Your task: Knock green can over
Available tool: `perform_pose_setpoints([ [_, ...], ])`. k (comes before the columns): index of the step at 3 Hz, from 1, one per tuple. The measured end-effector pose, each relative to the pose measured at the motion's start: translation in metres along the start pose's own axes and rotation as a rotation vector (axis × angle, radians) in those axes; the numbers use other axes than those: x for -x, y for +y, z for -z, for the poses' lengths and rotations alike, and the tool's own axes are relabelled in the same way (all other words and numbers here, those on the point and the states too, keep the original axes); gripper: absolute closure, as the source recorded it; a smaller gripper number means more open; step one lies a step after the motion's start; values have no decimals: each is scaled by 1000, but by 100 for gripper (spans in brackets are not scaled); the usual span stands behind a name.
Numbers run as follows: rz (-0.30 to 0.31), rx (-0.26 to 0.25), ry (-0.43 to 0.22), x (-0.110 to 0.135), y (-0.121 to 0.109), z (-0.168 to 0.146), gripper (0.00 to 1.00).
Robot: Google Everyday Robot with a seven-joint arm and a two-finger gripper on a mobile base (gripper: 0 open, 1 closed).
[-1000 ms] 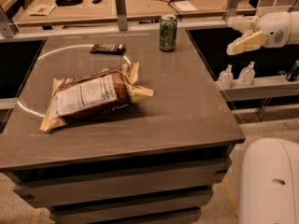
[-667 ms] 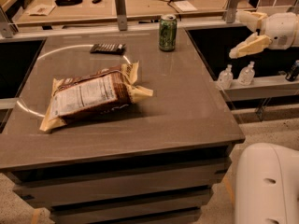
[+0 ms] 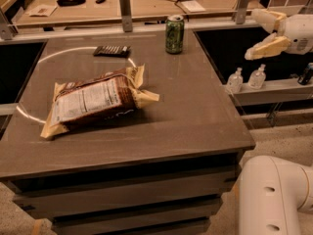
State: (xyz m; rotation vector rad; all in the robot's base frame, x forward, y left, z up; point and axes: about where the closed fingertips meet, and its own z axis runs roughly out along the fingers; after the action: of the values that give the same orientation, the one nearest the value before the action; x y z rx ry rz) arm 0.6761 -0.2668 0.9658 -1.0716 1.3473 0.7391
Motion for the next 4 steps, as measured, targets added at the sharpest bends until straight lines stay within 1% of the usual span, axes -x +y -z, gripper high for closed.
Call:
perform_pose_setpoints([
  [1, -204, 51, 58, 13, 17, 13, 0],
  [2, -482, 126, 115, -6, 27, 11, 0],
  [3, -742, 180, 144, -23, 37, 12, 0],
  [4, -976, 214, 145, -25, 45, 19, 0],
])
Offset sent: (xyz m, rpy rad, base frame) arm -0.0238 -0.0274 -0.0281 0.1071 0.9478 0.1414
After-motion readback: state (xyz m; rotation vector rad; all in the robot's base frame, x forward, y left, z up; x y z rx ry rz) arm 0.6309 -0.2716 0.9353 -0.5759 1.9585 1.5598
